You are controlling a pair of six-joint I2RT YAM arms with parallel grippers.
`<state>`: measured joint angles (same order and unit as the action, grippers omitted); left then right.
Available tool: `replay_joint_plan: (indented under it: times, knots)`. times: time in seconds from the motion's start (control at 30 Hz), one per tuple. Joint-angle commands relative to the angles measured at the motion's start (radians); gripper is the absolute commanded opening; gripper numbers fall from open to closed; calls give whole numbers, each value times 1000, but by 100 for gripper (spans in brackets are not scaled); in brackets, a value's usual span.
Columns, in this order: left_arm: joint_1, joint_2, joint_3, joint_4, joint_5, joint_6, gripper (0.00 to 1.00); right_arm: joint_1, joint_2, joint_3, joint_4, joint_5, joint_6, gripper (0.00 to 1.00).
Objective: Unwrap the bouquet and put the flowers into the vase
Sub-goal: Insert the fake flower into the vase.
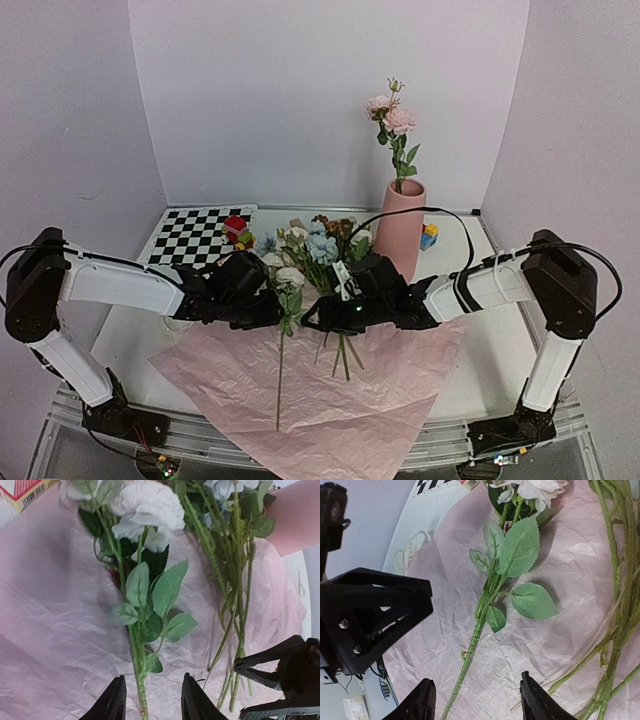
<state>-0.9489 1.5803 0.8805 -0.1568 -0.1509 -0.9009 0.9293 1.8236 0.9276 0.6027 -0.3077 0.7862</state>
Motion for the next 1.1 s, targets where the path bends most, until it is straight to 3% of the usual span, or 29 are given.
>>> replay_joint_plan:
  times: [0.0,0.17,0.27,0.47,0.63,0.87,1.07]
  knots:
    - [0,4,-39,14,89,-45,41,10,-15,-1,32,16,17,57]
    - [-48,13,-43,-20,135,-39,49,12,-16,2,30,23,14,57]
    - [-93,38,-8,-77,121,-46,48,13,-13,5,25,30,11,56]
    - [-175,140,143,-347,-22,-101,46,12,-37,-9,23,62,8,56]
    - [-211,181,176,-388,-41,-130,43,12,-68,-34,23,95,3,56]
    - [-226,263,223,-426,-66,-137,30,12,-73,-44,22,95,-2,56]
    - [-238,283,277,-495,-108,-137,1,12,-66,-31,22,81,-4,56]
